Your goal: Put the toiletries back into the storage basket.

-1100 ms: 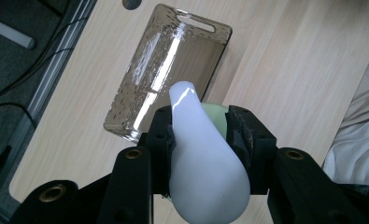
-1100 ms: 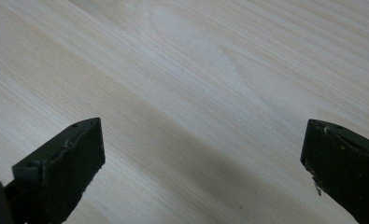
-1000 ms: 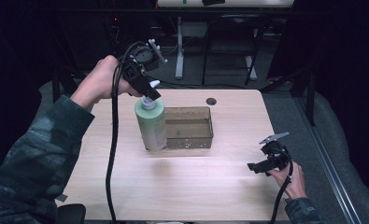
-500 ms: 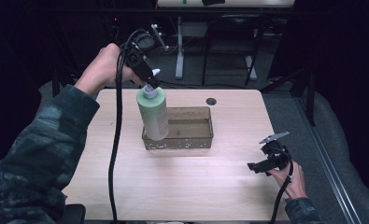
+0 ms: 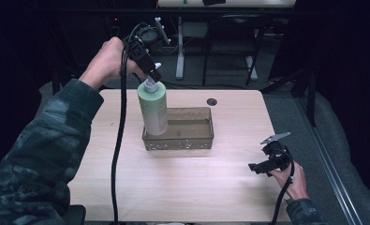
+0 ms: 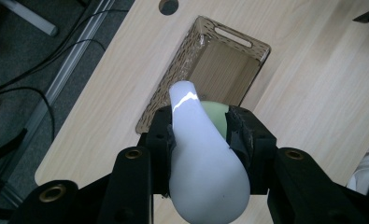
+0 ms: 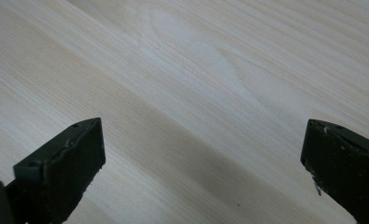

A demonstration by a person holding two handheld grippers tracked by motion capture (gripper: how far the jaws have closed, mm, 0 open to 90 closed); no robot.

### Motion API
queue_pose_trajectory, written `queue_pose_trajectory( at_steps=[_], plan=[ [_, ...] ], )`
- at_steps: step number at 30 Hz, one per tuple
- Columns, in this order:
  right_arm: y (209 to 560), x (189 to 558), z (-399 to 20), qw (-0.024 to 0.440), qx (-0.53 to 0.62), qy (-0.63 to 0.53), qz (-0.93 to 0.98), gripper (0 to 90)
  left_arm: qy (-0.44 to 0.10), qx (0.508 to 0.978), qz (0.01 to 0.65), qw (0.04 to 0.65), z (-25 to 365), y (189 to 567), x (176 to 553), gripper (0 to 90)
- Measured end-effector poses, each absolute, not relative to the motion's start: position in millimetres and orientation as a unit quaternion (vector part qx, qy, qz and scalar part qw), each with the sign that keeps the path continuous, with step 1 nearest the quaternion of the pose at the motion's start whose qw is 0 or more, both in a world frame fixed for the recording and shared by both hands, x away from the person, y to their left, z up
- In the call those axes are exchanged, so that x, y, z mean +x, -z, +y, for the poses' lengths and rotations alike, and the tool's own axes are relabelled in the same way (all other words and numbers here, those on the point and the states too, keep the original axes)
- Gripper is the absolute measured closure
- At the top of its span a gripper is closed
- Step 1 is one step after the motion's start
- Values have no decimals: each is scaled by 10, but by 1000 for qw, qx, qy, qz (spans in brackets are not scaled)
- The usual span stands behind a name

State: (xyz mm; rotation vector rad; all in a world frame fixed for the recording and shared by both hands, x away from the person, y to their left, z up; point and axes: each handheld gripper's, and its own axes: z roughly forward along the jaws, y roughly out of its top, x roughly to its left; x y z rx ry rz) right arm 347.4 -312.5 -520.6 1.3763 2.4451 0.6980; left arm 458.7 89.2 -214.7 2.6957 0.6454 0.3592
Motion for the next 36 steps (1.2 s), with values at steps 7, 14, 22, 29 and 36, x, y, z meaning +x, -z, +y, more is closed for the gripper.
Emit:
queue_pose_trajectory(
  at_steps=[7,14,22,29,36],
  plan=[
    [5220,3479,-3119,121,473,-238,839,0,-123,948,235,174,886,2186,4664,631],
    [5207,3476,-3121,123,472,-239,840,0,-126,946,241,176,874,2226,4716,631],
    [5206,3475,-3118,123,471,-238,841,0,-125,944,249,178,902,2298,4769,630],
    [5207,3477,-3121,123,471,-236,841,0,-127,942,254,180,910,2345,4805,630],
    [5202,3475,-3124,123,472,-238,840,0,-125,940,259,183,921,2380,4838,630]
  ],
)
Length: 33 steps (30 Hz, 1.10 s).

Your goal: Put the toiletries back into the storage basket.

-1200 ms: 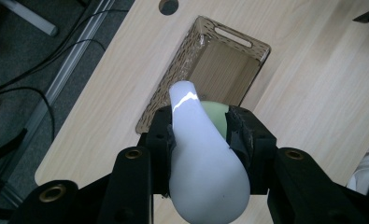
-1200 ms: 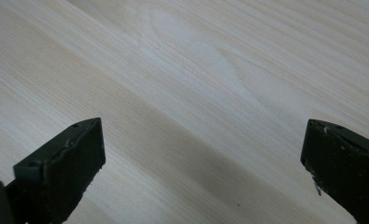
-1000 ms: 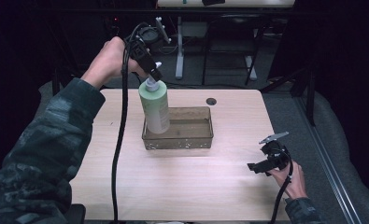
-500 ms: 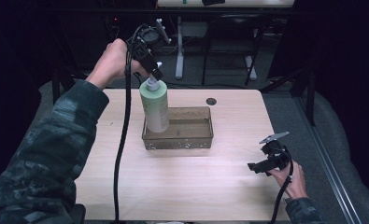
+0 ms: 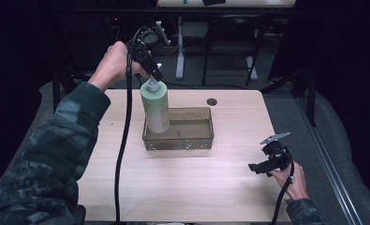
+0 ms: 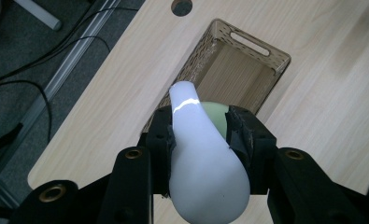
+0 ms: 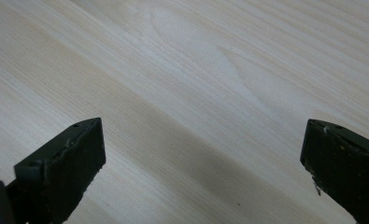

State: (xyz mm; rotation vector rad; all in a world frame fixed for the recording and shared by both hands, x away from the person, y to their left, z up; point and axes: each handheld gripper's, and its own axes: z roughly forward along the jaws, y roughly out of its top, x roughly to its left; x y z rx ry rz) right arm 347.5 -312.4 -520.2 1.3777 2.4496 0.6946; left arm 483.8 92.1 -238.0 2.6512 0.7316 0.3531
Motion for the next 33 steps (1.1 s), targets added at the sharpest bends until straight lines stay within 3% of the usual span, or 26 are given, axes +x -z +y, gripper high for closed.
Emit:
queue_pose_trajectory(
  at_steps=[33],
  plan=[
    [5196,3466,-3119,124,473,-238,839,0,-116,936,274,190,947,2686,4988,630]
  ],
)
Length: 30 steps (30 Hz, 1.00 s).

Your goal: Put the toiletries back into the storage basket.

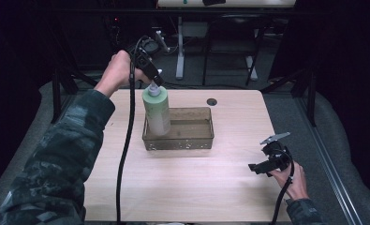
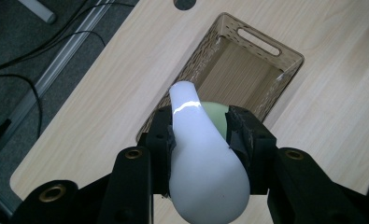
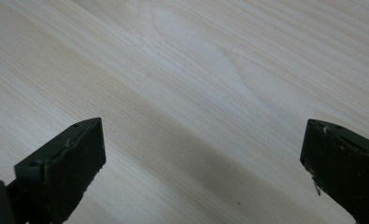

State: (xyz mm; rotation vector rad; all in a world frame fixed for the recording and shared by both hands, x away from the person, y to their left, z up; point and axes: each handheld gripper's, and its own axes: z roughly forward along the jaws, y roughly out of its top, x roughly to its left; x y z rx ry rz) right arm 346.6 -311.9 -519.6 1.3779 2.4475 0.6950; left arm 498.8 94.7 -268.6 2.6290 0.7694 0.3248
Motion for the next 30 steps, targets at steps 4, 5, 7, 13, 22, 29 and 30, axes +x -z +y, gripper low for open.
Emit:
queue_pose_trajectory(
  at_steps=[4,5,7,13,22,29,30],
  plan=[
    [5195,3464,-3121,123,472,-239,840,0,-115,936,274,190,949,2713,4997,630],
    [5195,3465,-3120,125,472,-238,839,0,-115,936,274,191,951,2717,4998,630],
    [5195,3465,-3120,124,472,-238,840,0,-114,935,275,191,955,2729,4996,630],
    [5197,3464,-3117,123,472,-237,840,0,-112,935,276,192,969,2782,5007,631],
    [5201,3467,-3118,123,470,-234,842,2,-111,933,280,198,990,2850,5019,630],
    [5199,3465,-3119,123,469,-235,842,3,-109,932,284,199,1014,2901,5025,630],
    [5199,3464,-3118,123,469,-235,842,3,-109,932,283,200,1020,2908,5026,630]
  ],
)
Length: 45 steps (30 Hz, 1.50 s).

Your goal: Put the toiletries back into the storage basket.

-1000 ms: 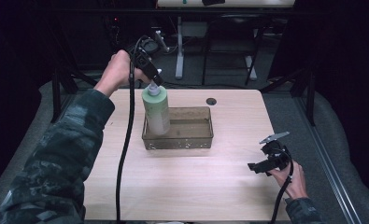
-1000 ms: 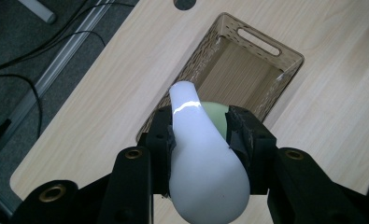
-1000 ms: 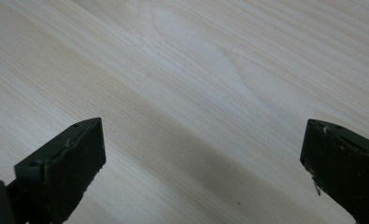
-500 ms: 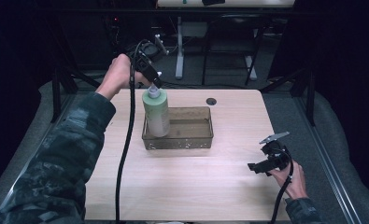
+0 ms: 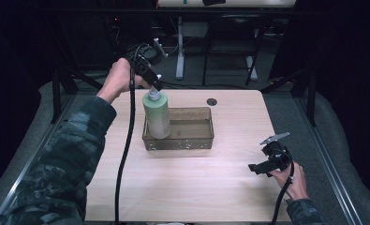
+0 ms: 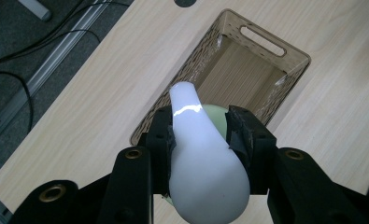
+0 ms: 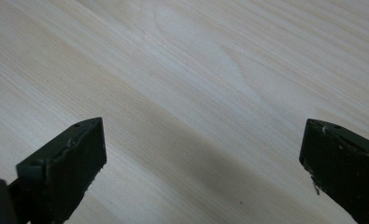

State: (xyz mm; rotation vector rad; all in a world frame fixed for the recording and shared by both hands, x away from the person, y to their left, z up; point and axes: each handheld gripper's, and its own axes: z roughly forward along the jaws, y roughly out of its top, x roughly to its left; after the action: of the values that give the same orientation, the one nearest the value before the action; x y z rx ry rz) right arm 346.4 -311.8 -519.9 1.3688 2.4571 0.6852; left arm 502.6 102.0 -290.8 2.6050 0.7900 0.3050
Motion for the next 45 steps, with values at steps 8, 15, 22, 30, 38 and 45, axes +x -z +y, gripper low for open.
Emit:
queue_pose_trajectory(
  at_steps=[8,15,22,30,38,45],
  plan=[
    [5203,3464,-3120,122,469,-236,842,5,-105,932,286,199,1048,2985,5039,630],
    [5207,3464,-3117,122,469,-233,843,8,-101,934,284,193,1057,3049,5043,630],
    [5208,3463,-3115,121,469,-233,843,8,-99,934,283,192,1070,3080,5033,630],
    [5208,3461,-3115,121,469,-234,843,8,-92,936,282,188,1086,3125,5033,630],
    [5208,3461,-3115,121,469,-234,843,8,-90,937,280,186,1090,3165,5033,630],
    [5209,3459,-3110,118,469,-234,844,8,-86,939,280,183,1102,3207,5029,631]
  ],
)
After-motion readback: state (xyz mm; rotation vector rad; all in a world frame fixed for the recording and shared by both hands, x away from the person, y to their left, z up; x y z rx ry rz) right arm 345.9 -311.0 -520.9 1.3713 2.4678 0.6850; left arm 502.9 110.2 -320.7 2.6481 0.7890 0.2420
